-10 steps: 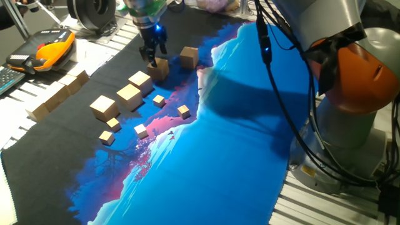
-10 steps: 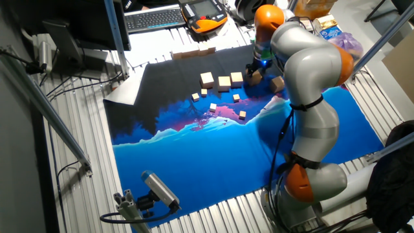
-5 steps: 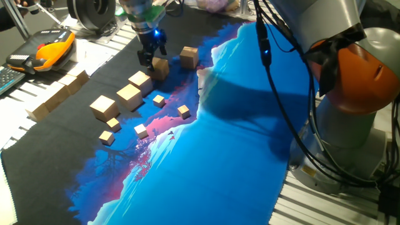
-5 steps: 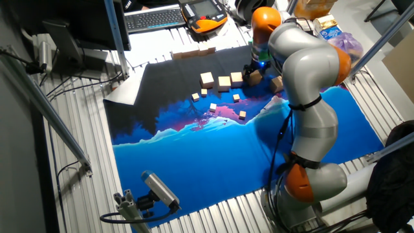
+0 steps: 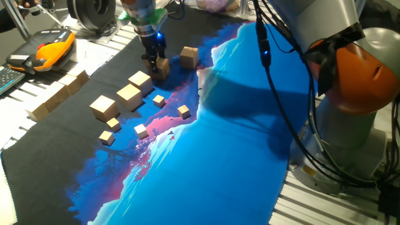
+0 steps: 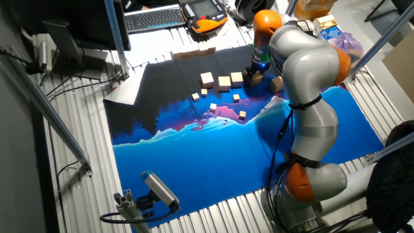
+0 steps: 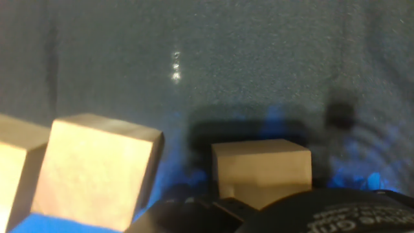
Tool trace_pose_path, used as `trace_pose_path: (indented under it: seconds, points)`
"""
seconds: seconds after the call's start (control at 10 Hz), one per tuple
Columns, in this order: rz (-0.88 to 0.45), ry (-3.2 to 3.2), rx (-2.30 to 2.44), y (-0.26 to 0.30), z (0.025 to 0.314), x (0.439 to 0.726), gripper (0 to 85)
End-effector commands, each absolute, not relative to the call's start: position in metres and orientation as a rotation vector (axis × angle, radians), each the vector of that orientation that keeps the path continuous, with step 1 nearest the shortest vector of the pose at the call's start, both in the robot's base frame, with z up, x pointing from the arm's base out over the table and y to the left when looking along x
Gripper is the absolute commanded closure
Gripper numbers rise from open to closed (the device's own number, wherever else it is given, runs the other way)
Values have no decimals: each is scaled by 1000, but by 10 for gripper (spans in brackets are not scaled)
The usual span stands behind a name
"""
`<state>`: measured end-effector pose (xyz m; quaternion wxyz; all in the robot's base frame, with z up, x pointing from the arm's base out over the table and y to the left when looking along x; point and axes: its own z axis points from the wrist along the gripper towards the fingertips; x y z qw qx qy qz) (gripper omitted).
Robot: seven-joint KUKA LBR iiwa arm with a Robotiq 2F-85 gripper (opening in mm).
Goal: Stack the blocks in a vertical line of five
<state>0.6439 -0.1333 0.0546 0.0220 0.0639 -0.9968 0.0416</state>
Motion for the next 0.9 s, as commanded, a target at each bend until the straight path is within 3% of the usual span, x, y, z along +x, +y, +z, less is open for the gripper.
trace_pose_path:
  seconds: [0.0,0.4,0.8]
  points:
    - [107,-3077,301,-135,55,644,850]
    - [82,-3048,398,-160,103,626,850]
    - [74,-3046,417,-182,130,602,850]
